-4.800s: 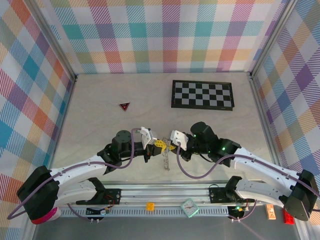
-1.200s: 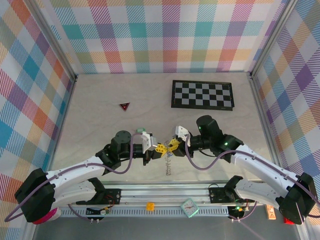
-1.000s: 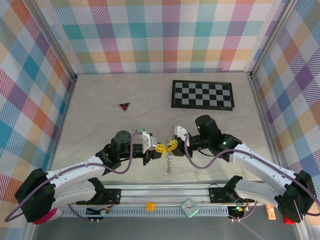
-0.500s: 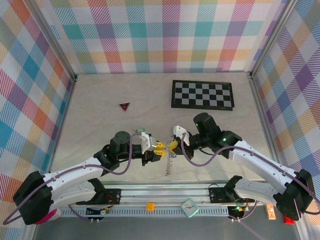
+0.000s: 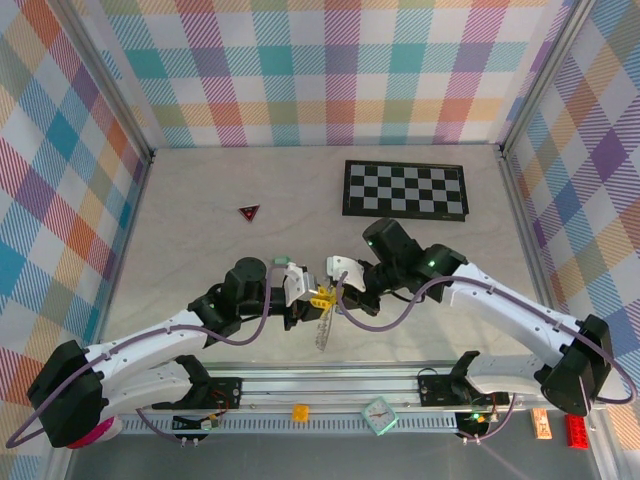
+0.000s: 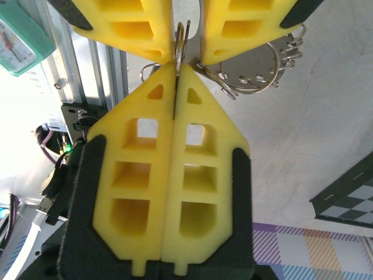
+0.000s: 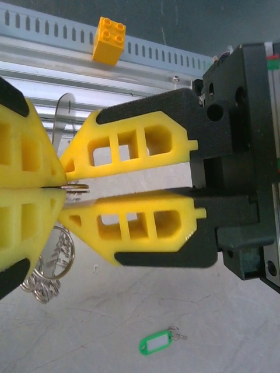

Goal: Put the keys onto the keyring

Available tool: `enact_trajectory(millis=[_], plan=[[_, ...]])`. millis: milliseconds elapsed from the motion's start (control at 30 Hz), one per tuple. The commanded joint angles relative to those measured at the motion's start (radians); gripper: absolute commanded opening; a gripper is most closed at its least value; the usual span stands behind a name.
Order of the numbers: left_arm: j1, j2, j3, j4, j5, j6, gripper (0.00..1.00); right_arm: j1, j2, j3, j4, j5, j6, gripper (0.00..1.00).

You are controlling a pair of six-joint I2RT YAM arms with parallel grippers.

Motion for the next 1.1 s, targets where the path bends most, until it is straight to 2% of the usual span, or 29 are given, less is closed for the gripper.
enact_trajectory(millis=[0,67,100,167,300,567,1067], plan=[[-0.012,0.008,0.037,-0.012,0.025,0.016,0.09,0.010,0.001,0.042,-0.020,-0.046,-0.033,0.00],[-0.011,0.004,0.037,-0.015,0.029,0.018,0.01,0.010,-0.004,0.035,0.000,-0.048,-0.017,0.00],[-0.011,0.002,0.036,-0.016,0.030,0.020,0.00,0.010,-0.011,0.028,0.010,-0.043,-0.006,0.01],[-0.012,-0.008,0.030,-0.013,0.028,0.021,0.00,0.007,-0.038,-0.002,0.047,-0.021,0.025,0.16],[-0.011,-0.019,0.012,0.013,0.032,0.014,0.00,-0.011,-0.103,-0.080,0.106,0.013,0.081,0.27],[-0.012,-0.018,-0.039,0.154,0.037,-0.039,0.00,-0.020,-0.186,-0.206,0.223,0.015,0.200,0.28],[-0.012,0.005,-0.072,0.262,0.040,-0.127,0.00,-0.019,-0.231,-0.306,0.289,0.081,0.204,0.39]])
